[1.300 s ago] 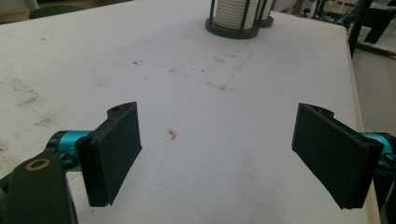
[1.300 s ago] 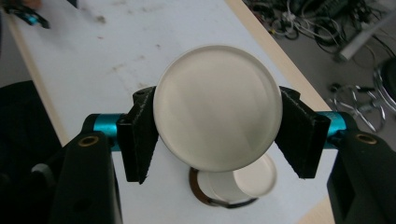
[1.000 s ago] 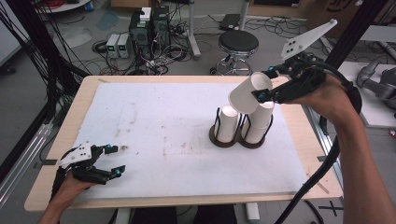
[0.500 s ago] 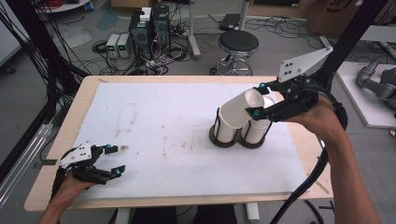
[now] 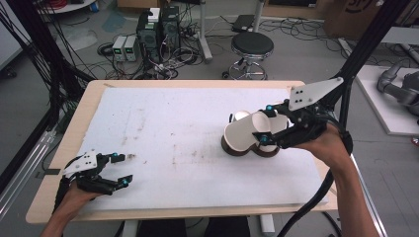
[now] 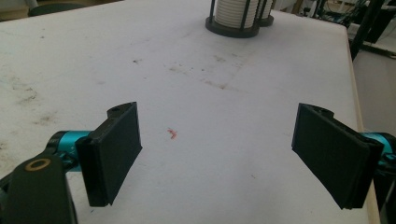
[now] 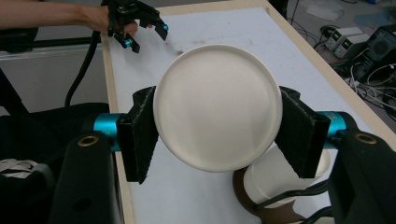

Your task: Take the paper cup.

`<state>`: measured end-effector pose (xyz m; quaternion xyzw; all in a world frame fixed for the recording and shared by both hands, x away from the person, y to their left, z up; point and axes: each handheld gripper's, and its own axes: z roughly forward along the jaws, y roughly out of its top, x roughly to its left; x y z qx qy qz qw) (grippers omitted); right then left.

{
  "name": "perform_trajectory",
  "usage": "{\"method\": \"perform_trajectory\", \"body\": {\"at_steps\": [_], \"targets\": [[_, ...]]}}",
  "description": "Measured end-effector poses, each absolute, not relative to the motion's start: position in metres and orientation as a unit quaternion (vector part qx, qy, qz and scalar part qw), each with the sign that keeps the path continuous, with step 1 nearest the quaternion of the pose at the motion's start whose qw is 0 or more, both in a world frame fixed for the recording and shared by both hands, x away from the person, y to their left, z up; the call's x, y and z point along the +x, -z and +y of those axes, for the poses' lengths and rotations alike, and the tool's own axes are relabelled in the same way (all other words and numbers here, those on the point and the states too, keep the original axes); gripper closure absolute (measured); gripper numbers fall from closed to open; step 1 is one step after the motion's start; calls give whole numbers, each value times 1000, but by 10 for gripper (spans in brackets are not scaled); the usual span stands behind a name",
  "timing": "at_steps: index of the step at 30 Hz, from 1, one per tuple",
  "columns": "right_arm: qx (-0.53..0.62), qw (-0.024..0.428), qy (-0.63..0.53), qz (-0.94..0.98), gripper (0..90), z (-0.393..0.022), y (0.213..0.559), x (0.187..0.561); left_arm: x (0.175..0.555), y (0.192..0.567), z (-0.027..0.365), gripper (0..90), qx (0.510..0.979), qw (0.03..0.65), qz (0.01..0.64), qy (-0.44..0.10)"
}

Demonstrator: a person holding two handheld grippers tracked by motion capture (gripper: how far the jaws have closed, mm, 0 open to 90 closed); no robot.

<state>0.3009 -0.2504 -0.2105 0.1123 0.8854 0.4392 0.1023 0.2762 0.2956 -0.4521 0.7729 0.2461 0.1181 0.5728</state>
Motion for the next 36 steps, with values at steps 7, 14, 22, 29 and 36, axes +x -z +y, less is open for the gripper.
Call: {"method": "perform_trajectory", "body": {"at_steps": [7,14,22,29,36], "targets": [[102,94,-469,872,368,-252,227,295,276,452,295,155,775,571,245,-120],[108,89,-485,863,368,-251,249,294,276,452,295,155,774,572,246,-118],[103,77,-503,855,368,-243,274,296,276,452,295,155,774,571,245,-119],[102,69,-507,853,368,-231,297,298,276,452,295,155,775,571,244,-118],[103,56,-514,850,367,-221,314,301,276,452,297,155,771,576,246,-118]]}}
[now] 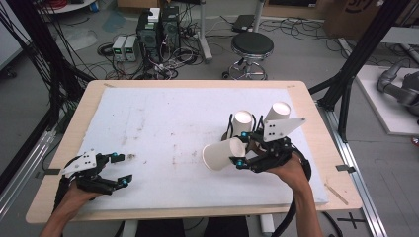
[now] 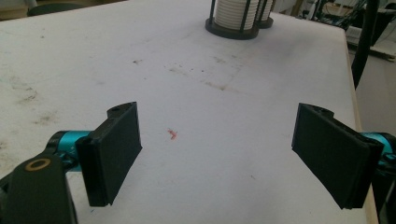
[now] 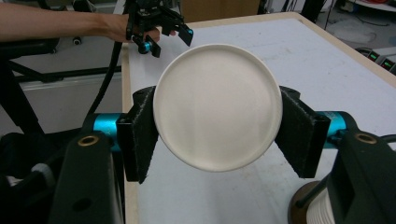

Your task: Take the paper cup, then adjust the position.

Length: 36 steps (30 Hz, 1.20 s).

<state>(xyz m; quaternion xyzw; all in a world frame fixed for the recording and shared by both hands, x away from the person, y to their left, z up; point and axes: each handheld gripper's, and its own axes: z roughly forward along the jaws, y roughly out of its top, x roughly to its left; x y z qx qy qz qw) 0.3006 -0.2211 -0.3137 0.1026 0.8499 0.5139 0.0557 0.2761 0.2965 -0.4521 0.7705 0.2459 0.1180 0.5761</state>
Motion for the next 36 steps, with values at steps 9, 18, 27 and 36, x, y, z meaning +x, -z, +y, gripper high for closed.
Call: {"method": "perform_trajectory", "body": {"at_steps": [9,18,27,36], "targets": [[105,47,-528,842,367,-221,328,302,276,452,296,155,772,573,245,-120],[103,41,-531,840,367,-218,330,303,275,452,295,155,773,573,243,-125],[100,40,-534,839,367,-212,332,305,275,450,294,144,772,572,246,-129],[106,31,-552,827,368,-212,334,306,272,423,285,138,759,605,206,-122]]}}
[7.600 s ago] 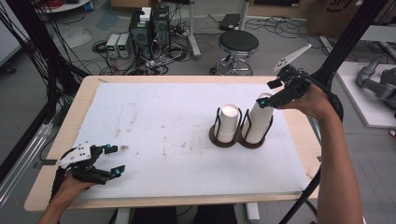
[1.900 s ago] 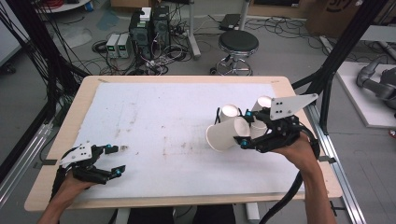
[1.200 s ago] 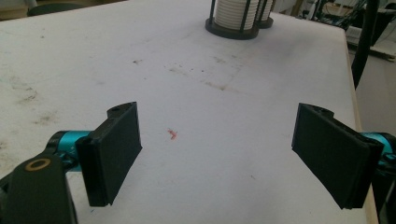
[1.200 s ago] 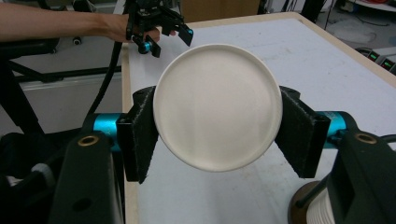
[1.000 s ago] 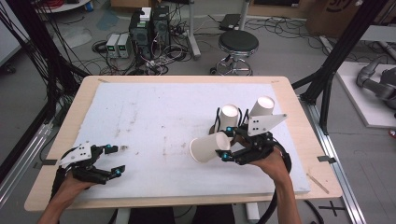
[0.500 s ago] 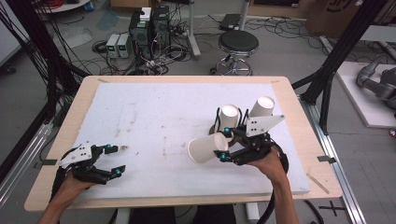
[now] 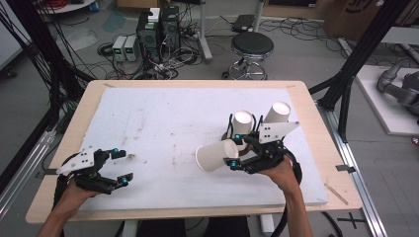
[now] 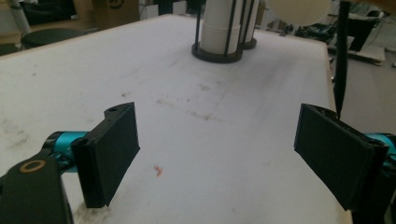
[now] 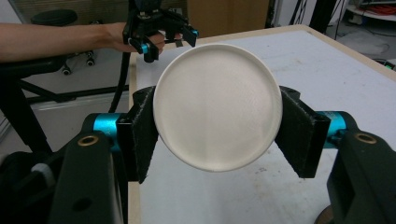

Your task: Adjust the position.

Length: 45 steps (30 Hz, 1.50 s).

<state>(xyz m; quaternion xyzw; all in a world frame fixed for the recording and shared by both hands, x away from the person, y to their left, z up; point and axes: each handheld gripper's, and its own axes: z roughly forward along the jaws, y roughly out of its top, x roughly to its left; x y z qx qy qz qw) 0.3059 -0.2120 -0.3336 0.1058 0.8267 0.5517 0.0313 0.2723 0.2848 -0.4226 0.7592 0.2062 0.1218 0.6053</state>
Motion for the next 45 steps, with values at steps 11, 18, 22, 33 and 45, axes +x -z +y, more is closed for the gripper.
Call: {"method": "perform_trajectory", "body": {"at_steps": [11,18,22,33,45], "targets": [[105,27,-567,816,368,-213,334,306,280,392,270,132,758,625,163,-87],[103,22,-578,810,368,-211,333,306,288,381,262,128,758,634,143,-60],[101,18,-585,804,368,-208,334,306,292,374,252,128,756,641,126,-45],[93,8,-585,805,368,-193,339,307,301,364,212,118,763,640,87,-17],[85,-1,-591,802,368,-181,343,306,307,363,182,118,754,653,73,7]]}}
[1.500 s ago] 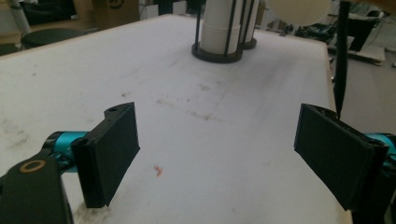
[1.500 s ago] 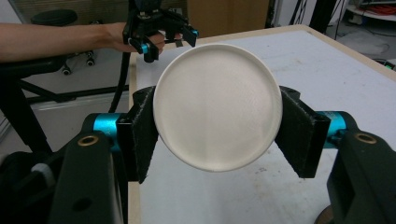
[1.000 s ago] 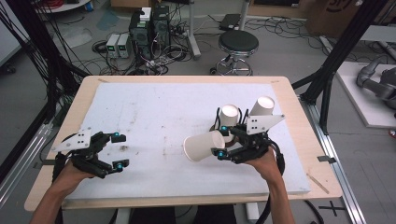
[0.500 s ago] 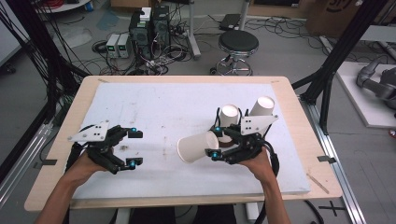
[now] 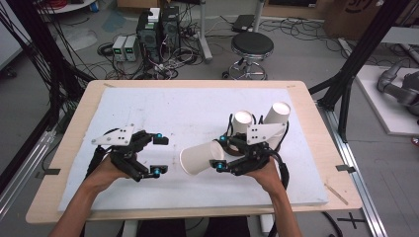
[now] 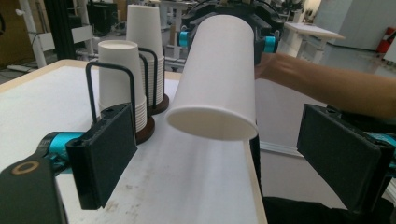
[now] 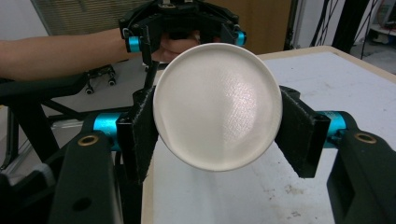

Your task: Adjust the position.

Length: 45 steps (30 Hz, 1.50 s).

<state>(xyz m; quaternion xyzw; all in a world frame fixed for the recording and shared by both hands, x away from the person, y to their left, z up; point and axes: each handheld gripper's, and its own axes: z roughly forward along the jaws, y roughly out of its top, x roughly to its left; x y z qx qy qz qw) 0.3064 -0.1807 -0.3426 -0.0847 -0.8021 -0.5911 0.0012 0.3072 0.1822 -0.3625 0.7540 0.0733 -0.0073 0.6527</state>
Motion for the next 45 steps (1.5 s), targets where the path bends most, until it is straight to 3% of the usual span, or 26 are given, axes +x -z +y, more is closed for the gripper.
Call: {"method": "perform_trajectory", "body": {"at_steps": [26,45], "targets": [[-62,13,605,-794,368,-163,345,303,312,369,130,118,757,650,50,34],[-60,17,611,-789,368,-164,345,302,308,375,117,118,777,627,45,34]]}}
